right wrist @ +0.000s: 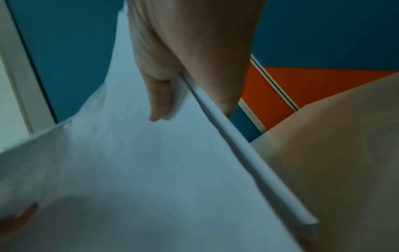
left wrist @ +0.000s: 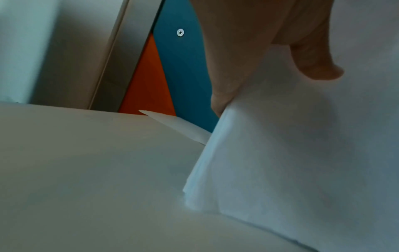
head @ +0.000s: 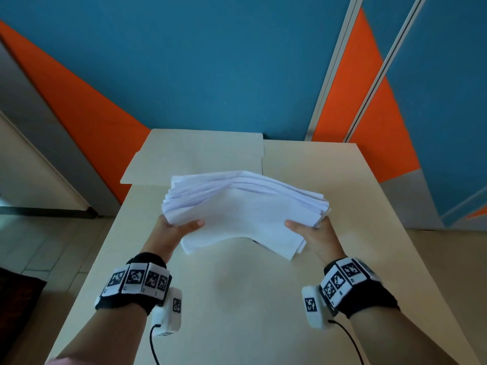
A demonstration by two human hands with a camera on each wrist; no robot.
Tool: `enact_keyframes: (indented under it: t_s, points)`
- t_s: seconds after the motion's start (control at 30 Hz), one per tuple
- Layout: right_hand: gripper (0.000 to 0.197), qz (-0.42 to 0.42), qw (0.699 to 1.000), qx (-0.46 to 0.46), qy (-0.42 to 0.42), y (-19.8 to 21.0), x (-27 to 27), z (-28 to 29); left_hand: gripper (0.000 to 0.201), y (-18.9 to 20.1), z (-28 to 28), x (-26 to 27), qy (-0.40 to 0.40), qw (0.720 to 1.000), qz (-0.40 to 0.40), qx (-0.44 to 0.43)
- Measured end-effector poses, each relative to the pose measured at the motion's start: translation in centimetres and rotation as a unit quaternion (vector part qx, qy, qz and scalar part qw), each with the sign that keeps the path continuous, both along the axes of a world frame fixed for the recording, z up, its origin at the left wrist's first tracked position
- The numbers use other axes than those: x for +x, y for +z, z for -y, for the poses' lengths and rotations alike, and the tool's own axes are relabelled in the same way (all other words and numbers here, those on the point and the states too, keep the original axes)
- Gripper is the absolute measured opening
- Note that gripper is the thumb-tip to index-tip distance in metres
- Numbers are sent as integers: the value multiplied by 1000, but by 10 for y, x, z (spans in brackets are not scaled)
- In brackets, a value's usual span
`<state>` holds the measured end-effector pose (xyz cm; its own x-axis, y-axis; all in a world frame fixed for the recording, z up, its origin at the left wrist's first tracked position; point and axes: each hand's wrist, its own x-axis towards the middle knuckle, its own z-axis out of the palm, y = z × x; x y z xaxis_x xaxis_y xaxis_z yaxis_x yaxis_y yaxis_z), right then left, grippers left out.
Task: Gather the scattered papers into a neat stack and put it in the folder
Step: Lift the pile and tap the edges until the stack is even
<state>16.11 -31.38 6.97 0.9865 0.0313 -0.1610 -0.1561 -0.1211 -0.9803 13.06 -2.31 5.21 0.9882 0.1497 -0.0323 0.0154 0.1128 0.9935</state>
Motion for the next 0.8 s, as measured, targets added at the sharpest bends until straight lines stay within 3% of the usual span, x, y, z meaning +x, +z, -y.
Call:
enact_keyframes:
  t_s: [0.1, 0.23, 0.4, 0.47, 0.5, 0.57, 0.63, 0.7, 0.8]
  points:
    - [27, 13, 1000, 23, -11, 5, 3, 0, 54, 5, -3, 0, -13, 1000, 27, 7]
    - [39, -21, 998, 32, 43, 6, -3, 1, 56, 1, -2, -3, -13, 1000, 9, 8]
    - [59, 66, 997, 23, -41, 29, 4, 8, 36, 8, -1, -2, 26, 999, -18, 24]
    - [68, 158, 977, -127, -67, 48, 6, 5, 31, 13, 3, -1, 28, 999, -17, 41]
    - [70, 211, 949, -224, -61, 58, 6, 2, 28, 17, 5, -1, 30, 998, -13, 54]
    - [75, 281, 876, -391, 15, 77, 4, -10, 28, 28, 11, -1, 25, 996, -1, 80]
    - [79, 262, 839, -464, 114, 94, 1, -24, 32, 44, 21, -2, 4, 994, 13, 107]
    - [70, 228, 828, -483, 171, 102, 2, -35, 25, 59, 31, -2, -31, 989, 42, 135]
    - [10, 187, 824, -498, 193, 115, 1, -42, 6, 78, 37, -3, -36, 982, 105, 149]
